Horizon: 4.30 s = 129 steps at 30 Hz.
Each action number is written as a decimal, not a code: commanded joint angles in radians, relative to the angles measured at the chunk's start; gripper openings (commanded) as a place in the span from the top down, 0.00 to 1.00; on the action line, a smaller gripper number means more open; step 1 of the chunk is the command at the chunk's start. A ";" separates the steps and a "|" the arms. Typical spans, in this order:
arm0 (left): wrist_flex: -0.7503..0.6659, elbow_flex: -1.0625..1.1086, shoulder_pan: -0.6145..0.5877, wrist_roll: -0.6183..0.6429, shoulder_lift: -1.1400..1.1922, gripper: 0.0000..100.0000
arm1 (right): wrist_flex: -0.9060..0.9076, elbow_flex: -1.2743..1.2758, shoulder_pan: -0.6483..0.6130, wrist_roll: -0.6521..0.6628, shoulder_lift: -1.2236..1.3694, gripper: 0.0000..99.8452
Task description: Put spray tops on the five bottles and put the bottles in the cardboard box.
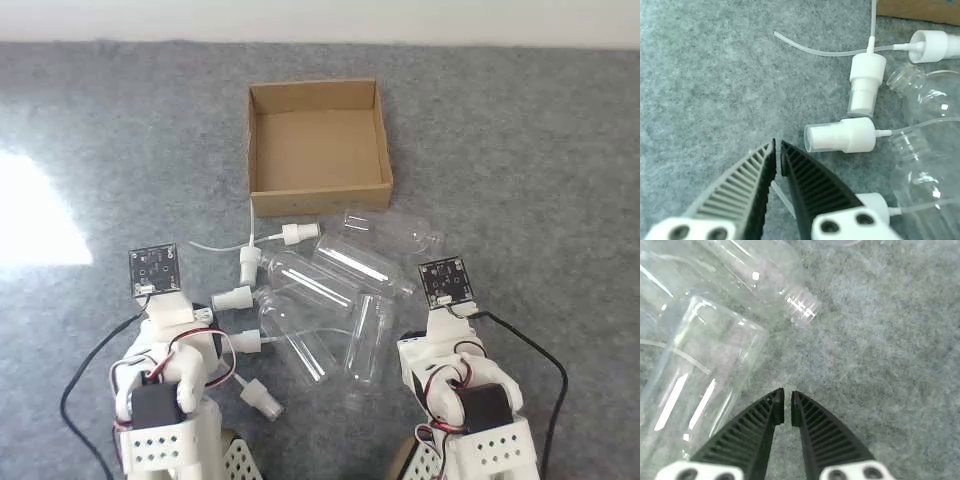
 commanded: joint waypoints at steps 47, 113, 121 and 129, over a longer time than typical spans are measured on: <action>0.005 -0.007 -0.002 0.008 -0.014 0.99 | 0.012 0.023 0.012 -0.009 -0.027 0.99; -0.066 -0.200 -0.453 -0.272 -0.015 0.99 | -0.153 -0.427 0.159 0.361 -0.024 0.93; -0.066 -0.200 -0.466 -0.272 -0.015 0.99 | -0.068 -0.575 -0.061 0.388 0.001 0.93; -0.066 -0.197 -0.465 -0.272 -0.015 0.99 | -0.001 -0.789 -0.156 0.321 0.378 0.92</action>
